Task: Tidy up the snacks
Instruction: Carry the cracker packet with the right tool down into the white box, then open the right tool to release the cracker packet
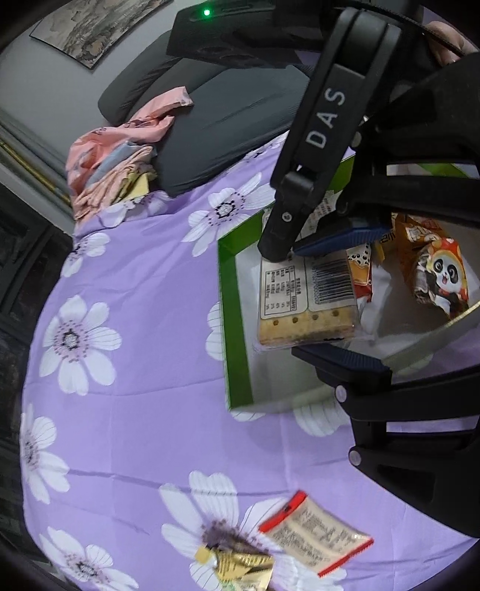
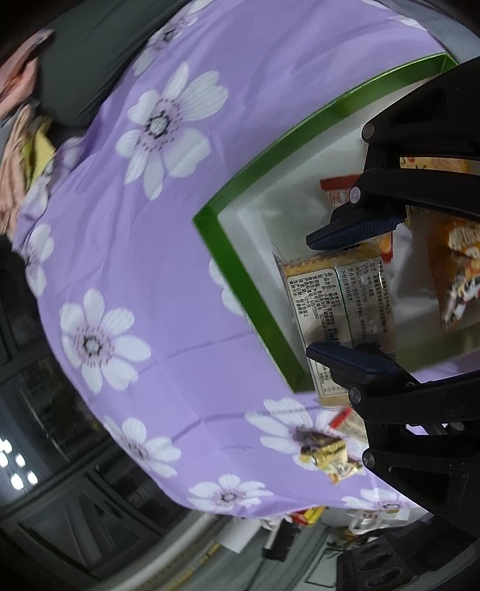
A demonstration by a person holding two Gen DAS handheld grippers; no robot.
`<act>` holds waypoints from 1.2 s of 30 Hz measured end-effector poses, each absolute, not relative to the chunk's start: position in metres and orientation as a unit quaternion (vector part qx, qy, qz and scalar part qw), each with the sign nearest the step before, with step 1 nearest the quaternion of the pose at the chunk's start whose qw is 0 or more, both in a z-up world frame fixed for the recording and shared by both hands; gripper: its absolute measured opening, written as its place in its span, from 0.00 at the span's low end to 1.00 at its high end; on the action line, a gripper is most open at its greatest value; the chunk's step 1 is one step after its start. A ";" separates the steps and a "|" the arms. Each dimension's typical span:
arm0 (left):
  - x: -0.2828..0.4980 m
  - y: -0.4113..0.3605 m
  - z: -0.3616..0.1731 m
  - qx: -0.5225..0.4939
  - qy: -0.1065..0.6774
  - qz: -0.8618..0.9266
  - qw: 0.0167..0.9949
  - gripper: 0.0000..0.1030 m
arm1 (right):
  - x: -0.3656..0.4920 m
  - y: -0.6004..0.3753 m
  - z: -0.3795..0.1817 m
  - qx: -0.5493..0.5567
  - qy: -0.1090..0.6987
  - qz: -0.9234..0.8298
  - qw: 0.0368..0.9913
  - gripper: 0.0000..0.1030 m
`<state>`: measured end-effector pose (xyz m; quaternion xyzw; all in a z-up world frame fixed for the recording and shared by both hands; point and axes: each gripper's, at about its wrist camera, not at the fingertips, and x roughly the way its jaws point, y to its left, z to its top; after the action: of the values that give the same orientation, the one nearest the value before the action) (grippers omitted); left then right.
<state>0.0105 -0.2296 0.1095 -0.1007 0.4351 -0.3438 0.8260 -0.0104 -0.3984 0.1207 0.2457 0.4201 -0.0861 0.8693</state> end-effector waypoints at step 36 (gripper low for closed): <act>0.016 -0.194 0.116 -0.082 0.423 -0.319 0.844 0.71 | 0.001 -0.398 0.110 0.246 0.420 -0.122 0.865 0.64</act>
<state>0.0162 -0.1940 0.1163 -0.0816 0.4230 -0.3195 0.8440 0.0011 -0.3982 0.1100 0.2463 0.4200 -0.1216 0.8650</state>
